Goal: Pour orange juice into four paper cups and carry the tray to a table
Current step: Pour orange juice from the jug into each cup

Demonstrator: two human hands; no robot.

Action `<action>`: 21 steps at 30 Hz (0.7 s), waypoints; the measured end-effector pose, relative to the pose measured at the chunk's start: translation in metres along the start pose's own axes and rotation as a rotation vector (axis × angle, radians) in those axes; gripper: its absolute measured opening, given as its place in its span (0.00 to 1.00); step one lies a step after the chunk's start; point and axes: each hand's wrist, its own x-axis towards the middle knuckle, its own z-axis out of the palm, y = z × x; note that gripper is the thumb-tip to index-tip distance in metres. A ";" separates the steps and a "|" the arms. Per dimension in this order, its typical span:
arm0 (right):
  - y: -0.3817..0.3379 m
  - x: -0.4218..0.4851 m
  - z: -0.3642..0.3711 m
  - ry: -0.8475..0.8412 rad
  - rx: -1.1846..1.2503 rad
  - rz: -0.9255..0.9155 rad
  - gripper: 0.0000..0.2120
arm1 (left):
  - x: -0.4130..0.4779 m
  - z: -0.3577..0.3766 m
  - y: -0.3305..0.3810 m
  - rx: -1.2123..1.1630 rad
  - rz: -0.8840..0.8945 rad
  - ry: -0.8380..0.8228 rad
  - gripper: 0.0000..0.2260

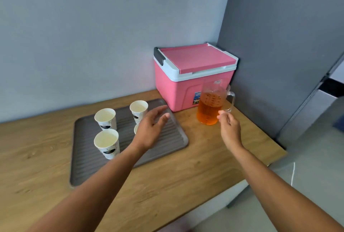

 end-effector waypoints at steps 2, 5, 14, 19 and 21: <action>0.004 0.018 -0.013 0.057 -0.017 0.000 0.18 | 0.018 0.021 0.008 -0.061 -0.043 -0.059 0.18; 0.008 0.046 -0.027 0.106 -0.047 -0.011 0.18 | 0.046 0.051 0.016 -0.102 -0.108 -0.101 0.21; 0.019 0.126 -0.039 -0.029 -0.029 -0.036 0.24 | 0.124 0.136 0.037 -0.195 -0.224 -0.168 0.27; 0.032 0.149 -0.029 -0.140 0.040 -0.063 0.24 | 0.150 0.163 0.042 -0.213 -0.261 -0.133 0.26; 0.036 0.152 -0.025 -0.167 0.053 -0.080 0.22 | 0.157 0.170 0.038 -0.234 -0.291 -0.114 0.29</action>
